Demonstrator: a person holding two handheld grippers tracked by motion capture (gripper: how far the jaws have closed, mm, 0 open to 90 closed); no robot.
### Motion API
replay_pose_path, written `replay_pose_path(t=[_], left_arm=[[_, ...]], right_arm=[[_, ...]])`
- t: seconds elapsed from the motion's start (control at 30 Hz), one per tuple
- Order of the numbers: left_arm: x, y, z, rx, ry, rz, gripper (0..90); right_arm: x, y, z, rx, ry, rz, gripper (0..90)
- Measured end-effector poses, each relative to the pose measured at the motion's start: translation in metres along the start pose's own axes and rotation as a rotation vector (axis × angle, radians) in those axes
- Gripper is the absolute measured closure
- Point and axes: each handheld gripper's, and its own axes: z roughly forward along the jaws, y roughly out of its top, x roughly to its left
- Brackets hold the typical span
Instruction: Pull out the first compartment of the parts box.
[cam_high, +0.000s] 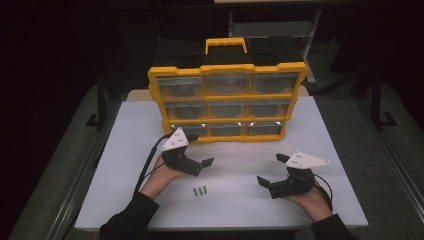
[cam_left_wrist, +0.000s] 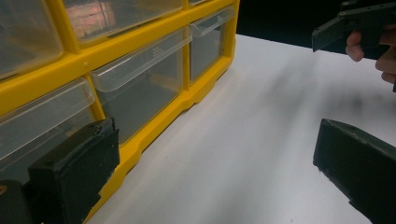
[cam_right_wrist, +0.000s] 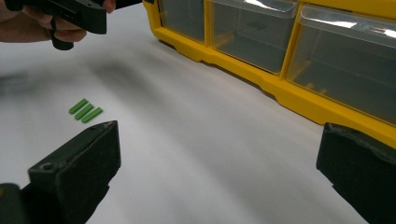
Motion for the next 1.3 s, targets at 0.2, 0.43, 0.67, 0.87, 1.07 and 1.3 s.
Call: replay_pose_path(t=[0.2,0.43,0.67,0.87,1.07,1.3], left_arm=[[0.001,0.002,0.005,-0.015,-0.004,0.006,0.0],[0.004,0.005,0.014,-0.01,-0.014,0.016,0.0],[0.007,0.005,0.022,-0.02,-0.011,-0.011,0.1],[0.01,0.004,0.021,-0.032,-0.004,-0.008,0.1],[0.011,0.004,0.02,-0.029,0.0,0.012,0.1],[0.009,0.004,0.021,-0.016,0.013,0.058,0.1]], right_arm=[[-0.001,0.002,0.003,0.008,0.011,0.008,0.0],[0.0,0.002,0.007,0.02,0.019,-0.003,0.0],[0.001,0.0,0.008,0.025,0.019,-0.011,0.0],[0.002,-0.002,0.007,0.028,0.017,-0.007,0.0],[0.003,-0.003,0.005,0.026,0.011,-0.008,0.0],[0.002,-0.004,0.004,0.021,0.005,-0.007,0.0]])
